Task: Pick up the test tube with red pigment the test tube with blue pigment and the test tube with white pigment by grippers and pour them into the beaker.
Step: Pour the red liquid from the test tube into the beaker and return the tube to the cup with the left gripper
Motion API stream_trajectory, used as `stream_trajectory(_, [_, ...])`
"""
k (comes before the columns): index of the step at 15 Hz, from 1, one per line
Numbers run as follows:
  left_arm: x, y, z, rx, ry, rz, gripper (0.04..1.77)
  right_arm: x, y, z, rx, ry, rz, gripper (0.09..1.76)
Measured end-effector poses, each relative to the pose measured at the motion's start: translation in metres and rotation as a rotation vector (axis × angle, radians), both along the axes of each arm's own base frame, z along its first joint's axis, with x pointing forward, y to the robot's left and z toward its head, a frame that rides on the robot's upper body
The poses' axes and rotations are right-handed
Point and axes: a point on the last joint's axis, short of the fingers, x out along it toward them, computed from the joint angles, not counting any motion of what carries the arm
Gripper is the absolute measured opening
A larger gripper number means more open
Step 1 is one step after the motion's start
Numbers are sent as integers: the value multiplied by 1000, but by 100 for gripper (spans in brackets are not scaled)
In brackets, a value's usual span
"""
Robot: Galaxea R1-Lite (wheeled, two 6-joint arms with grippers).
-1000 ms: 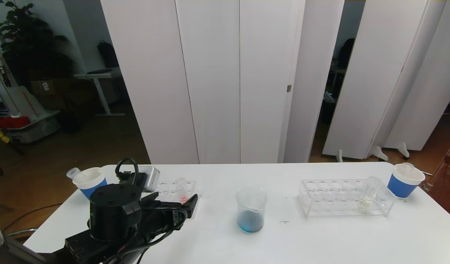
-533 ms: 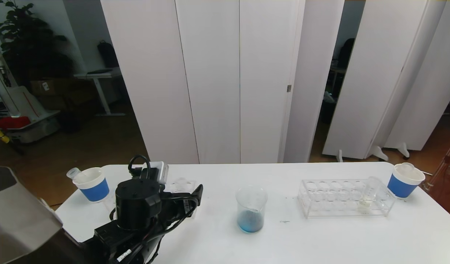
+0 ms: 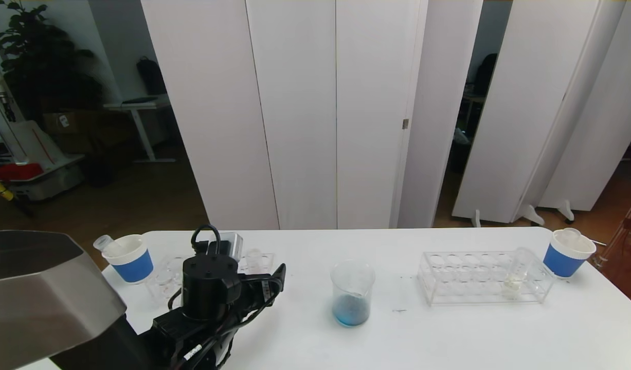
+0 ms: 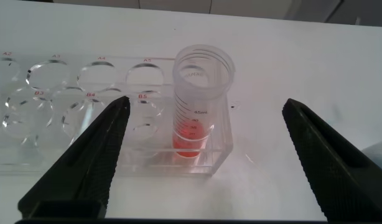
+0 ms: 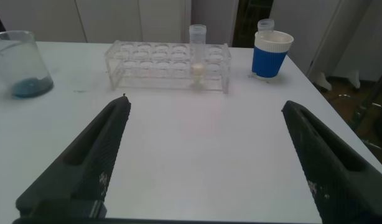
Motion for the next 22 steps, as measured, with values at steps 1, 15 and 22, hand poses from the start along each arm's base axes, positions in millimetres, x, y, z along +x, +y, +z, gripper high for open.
stream_trajectory(1, [3,0,0,-1,-3,5,175,0,0,0,0,0,0,175])
stream_trajectory(15, [29,8,-8,0,-19,100,175,0,0,0,0,0,0,175])
stream_trajectory(22, [31,8,-10,-6,-14,99,94,0,0,0,0,0,0,175])
